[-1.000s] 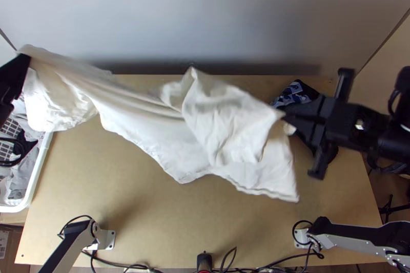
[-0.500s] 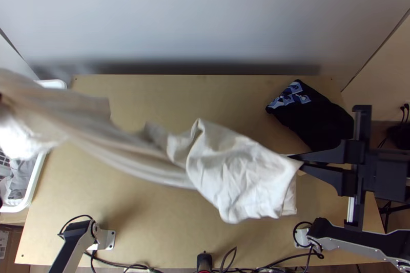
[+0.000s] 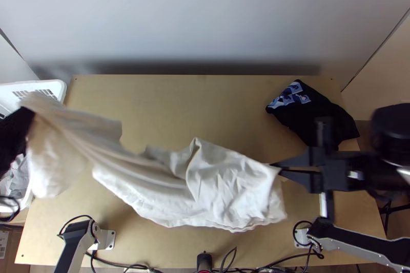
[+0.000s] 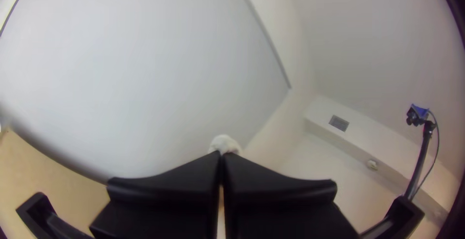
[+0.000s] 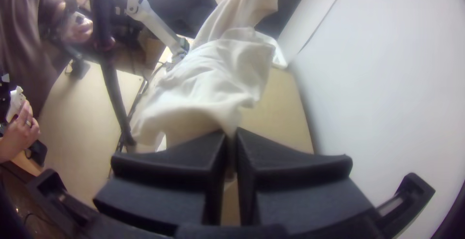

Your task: Fold the t-shirt

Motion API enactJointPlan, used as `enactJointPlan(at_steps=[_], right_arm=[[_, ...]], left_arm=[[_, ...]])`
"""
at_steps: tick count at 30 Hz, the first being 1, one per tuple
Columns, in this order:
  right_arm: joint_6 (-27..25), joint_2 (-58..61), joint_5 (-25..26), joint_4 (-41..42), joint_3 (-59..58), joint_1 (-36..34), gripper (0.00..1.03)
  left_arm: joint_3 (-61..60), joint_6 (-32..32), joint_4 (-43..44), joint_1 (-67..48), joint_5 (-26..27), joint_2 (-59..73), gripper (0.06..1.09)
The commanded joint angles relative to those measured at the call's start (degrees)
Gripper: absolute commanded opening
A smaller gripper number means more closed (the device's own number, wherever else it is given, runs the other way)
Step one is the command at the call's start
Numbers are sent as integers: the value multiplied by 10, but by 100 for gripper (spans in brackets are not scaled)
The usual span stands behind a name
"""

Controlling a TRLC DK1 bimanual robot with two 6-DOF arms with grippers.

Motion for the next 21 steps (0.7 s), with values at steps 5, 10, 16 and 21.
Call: enactJointPlan(at_steps=[5, 10, 16, 21], right_arm=[[-53, 3, -58, 158, -289, -170, 3], [-65, 57, -76, 249, -372, -247, 3], [-73, 149, -77, 325, -400, -279, 3], [-26, 218, -50, 434, -390, -287, 3]], left_arm=[[-302, 132, 57, 12, -2, 60, 9], [-386, 176, 158, -16, -55, 150, 9], [-415, 221, 288, -62, -157, 318, 9], [-376, 230, 368, -84, -230, 452, 9]])
